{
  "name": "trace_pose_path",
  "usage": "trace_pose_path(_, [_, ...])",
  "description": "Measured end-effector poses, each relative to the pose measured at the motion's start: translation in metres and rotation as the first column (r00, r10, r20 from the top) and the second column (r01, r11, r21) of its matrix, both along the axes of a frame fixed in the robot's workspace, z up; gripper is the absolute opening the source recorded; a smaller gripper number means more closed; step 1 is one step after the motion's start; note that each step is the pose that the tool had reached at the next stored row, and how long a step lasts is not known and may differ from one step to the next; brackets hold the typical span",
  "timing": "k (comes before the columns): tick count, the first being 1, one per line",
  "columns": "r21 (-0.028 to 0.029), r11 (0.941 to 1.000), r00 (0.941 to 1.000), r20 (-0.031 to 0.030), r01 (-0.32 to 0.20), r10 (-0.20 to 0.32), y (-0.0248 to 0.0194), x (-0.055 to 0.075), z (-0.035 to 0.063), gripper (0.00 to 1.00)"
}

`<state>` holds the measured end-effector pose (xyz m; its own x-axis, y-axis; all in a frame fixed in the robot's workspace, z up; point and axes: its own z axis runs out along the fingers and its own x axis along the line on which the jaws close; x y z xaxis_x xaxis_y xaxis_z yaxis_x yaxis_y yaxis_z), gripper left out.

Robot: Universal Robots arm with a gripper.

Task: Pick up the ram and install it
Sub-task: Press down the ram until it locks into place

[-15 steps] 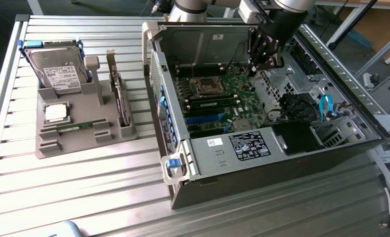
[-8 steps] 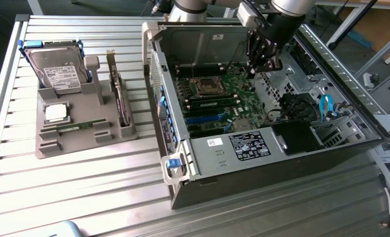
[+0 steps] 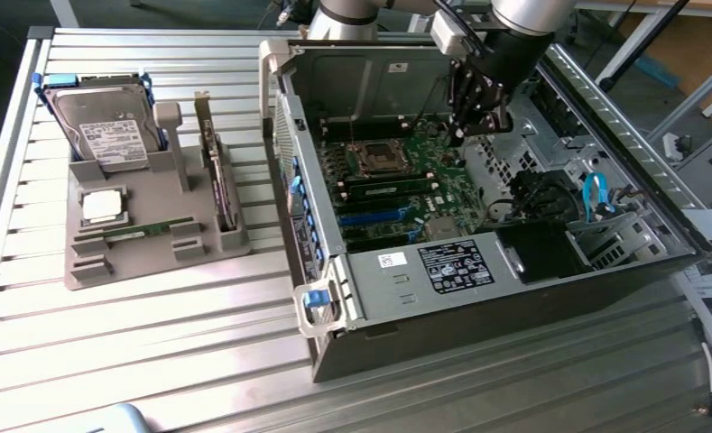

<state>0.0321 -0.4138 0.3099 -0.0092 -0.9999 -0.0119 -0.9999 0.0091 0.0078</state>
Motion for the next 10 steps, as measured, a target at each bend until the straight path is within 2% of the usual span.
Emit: trace_pose_path(10, [0.0, 1.0, 1.0, 0.0, 0.0, 0.0, 0.0, 0.0, -0.0073, 0.11])
